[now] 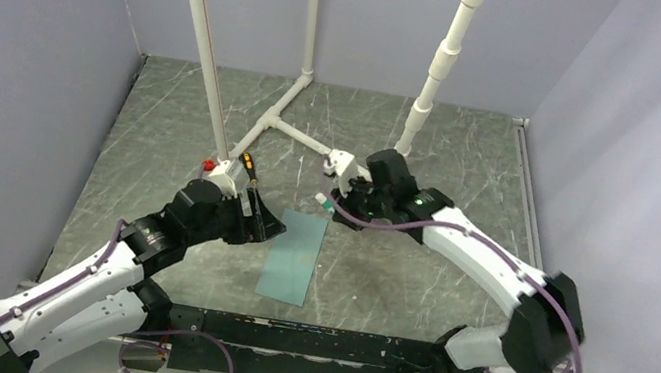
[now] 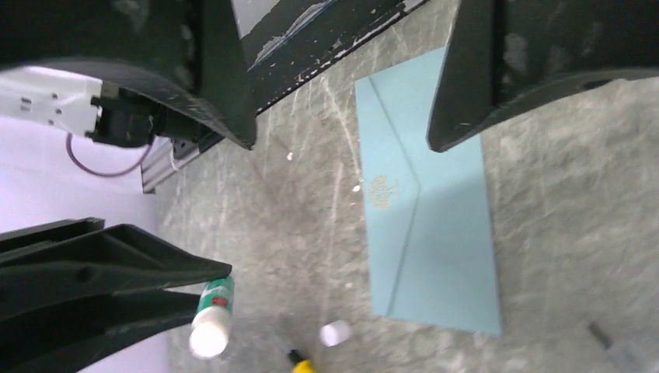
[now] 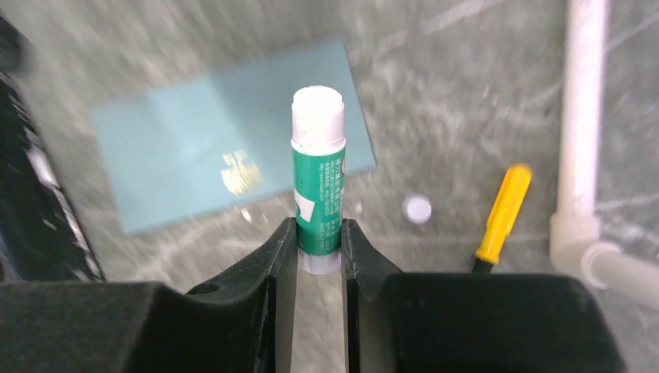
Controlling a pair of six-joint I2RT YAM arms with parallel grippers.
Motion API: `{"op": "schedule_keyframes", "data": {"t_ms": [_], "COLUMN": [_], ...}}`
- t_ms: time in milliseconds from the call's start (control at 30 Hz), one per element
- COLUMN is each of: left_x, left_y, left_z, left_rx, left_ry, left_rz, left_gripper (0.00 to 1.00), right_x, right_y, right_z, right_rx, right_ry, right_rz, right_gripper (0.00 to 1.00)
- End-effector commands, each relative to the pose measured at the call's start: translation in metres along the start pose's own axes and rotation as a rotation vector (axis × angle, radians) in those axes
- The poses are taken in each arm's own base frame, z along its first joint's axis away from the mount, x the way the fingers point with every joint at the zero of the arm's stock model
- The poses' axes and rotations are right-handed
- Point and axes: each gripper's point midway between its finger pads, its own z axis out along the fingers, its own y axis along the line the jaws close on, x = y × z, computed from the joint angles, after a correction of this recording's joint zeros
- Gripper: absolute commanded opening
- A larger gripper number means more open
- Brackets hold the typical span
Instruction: Place the letter into the envelope and seal it
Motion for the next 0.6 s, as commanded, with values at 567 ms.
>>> {"op": "schedule_keyframes", "data": {"t_ms": [567], "left_x": [-0.069], "left_y": [-0.175], "left_z": [-0.079], "left_rx": [0.738], "left_ry": [-0.25], "left_rz": [0.341], "left_gripper": [0.6], "right_x": [-0.17], "right_y": [0.112], "right_z": [-0.13], "right_rx": [-0.615], "right_ry": [-0.803], "right_rz": [0.405], "right_gripper": [0.0]}}
